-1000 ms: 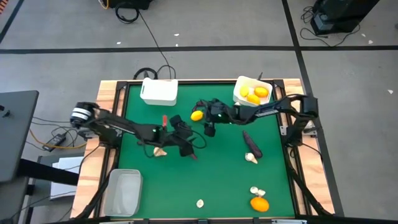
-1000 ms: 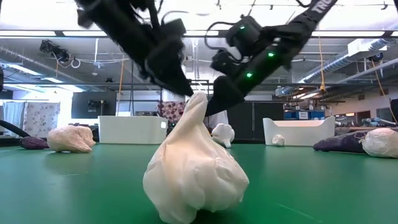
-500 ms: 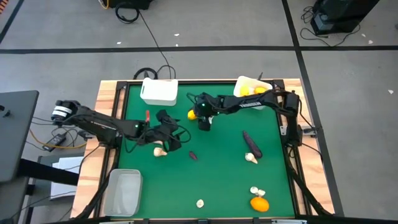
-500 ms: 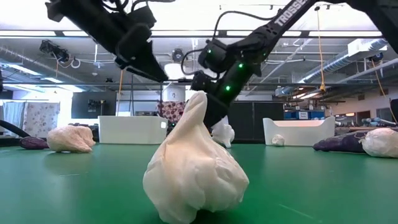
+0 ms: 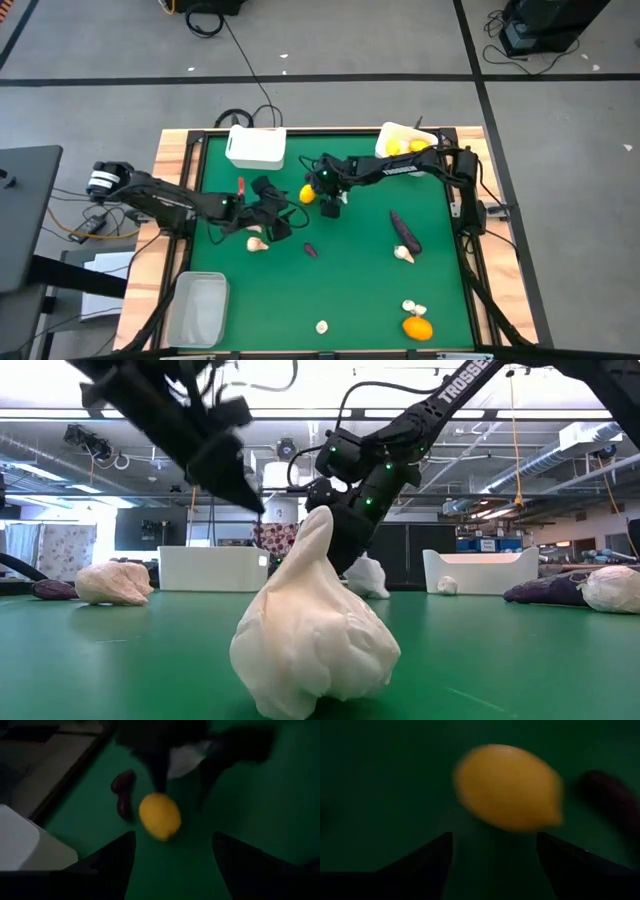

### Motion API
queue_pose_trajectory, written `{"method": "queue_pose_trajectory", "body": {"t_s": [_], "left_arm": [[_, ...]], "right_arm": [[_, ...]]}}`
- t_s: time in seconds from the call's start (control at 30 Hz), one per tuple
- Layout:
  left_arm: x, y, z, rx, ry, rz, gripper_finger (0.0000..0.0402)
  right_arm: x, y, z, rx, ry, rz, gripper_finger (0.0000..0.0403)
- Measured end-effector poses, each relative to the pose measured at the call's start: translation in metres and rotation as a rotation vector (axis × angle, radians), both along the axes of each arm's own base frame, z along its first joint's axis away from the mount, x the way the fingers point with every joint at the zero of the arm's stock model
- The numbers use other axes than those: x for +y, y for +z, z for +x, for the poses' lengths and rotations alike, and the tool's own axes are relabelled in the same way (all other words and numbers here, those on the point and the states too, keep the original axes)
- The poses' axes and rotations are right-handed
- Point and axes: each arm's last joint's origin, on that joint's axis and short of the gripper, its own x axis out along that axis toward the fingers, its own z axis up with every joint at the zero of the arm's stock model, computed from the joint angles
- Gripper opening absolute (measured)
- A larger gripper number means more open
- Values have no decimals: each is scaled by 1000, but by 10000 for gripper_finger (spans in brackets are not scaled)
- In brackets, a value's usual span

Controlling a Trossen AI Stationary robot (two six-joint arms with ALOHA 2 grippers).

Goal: Sort produce into baskets
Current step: Put the top yellow lemon into the white right bin

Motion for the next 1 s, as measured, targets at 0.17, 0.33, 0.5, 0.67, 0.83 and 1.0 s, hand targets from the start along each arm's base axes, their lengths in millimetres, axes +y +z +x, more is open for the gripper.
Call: {"method": "queue_pose_trajectory", "body": {"t_s": [0.17,0.33,0.5,0.67,0.83,1.0], "left_arm": [[20,-23,12,-44,21,-25,268],[30,-35,28,-97,-14,-16,269],[32,-58,36,-2,-114,29,269],[41,-77,41,9,-64,-20,269],[51,-90,39,14,25,-118,268],[54,-92,37,26,45,-134,255]], "right_arm": [[22,2,0,60,-33,-14,291],[45,16,-8,139,-36,-89,291],[62,41,-14,102,-11,-120,291],[64,66,-19,27,-24,-123,291],[64,79,-23,-10,-52,-121,291],[66,80,-24,-12,-49,-125,291]]}}
